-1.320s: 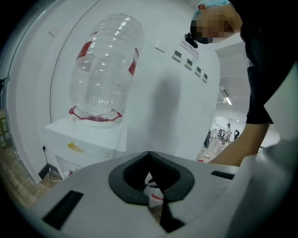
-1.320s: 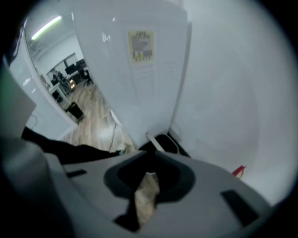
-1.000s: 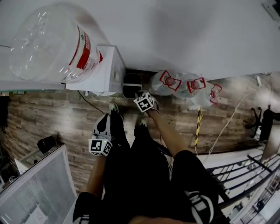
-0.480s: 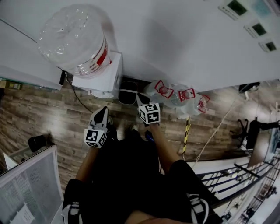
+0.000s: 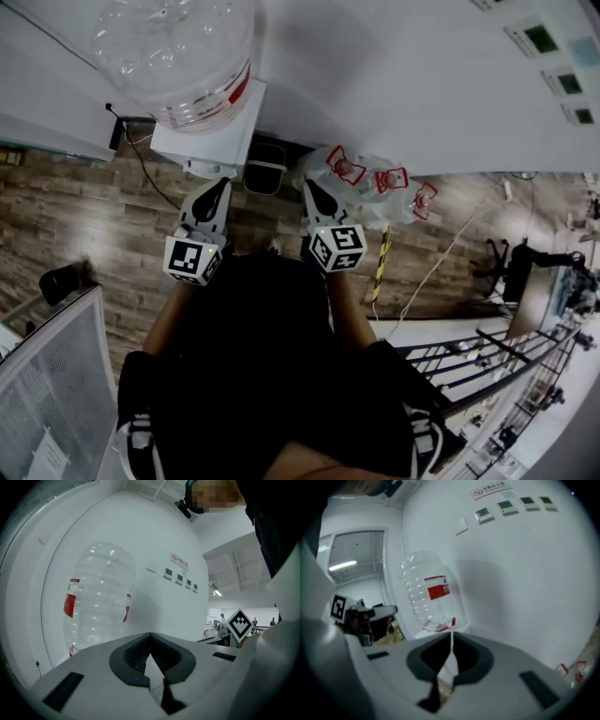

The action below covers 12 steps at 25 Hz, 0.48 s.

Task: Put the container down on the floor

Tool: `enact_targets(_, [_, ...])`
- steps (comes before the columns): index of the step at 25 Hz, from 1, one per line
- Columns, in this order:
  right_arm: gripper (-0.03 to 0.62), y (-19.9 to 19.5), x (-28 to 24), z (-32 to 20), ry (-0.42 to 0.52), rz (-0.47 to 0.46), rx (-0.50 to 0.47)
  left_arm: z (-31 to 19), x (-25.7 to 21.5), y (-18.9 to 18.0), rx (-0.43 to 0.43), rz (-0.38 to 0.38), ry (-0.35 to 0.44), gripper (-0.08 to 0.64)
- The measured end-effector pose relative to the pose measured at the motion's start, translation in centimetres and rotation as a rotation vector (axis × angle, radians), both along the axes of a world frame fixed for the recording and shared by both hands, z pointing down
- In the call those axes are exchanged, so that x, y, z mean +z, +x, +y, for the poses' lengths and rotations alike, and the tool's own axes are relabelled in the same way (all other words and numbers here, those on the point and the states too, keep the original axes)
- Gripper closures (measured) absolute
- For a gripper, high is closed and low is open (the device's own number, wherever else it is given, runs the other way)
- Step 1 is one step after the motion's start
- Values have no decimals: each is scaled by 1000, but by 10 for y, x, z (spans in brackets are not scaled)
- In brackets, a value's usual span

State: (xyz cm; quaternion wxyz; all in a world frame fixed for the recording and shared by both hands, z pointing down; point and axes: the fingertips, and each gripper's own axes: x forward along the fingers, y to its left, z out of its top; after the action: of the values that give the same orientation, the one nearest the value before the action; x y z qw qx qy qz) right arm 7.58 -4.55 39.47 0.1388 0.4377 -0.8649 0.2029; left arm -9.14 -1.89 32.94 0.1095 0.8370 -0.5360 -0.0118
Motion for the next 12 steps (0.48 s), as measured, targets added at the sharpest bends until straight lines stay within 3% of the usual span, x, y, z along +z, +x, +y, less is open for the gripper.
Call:
enact_targets(6, [556, -1, 3, 1, 22, 42, 31, -5, -2, -1, 26, -12, 19, 528])
enact_targets(12, [560, -11, 3, 5, 6, 19, 18, -3, 1, -3, 26, 6, 7, 528])
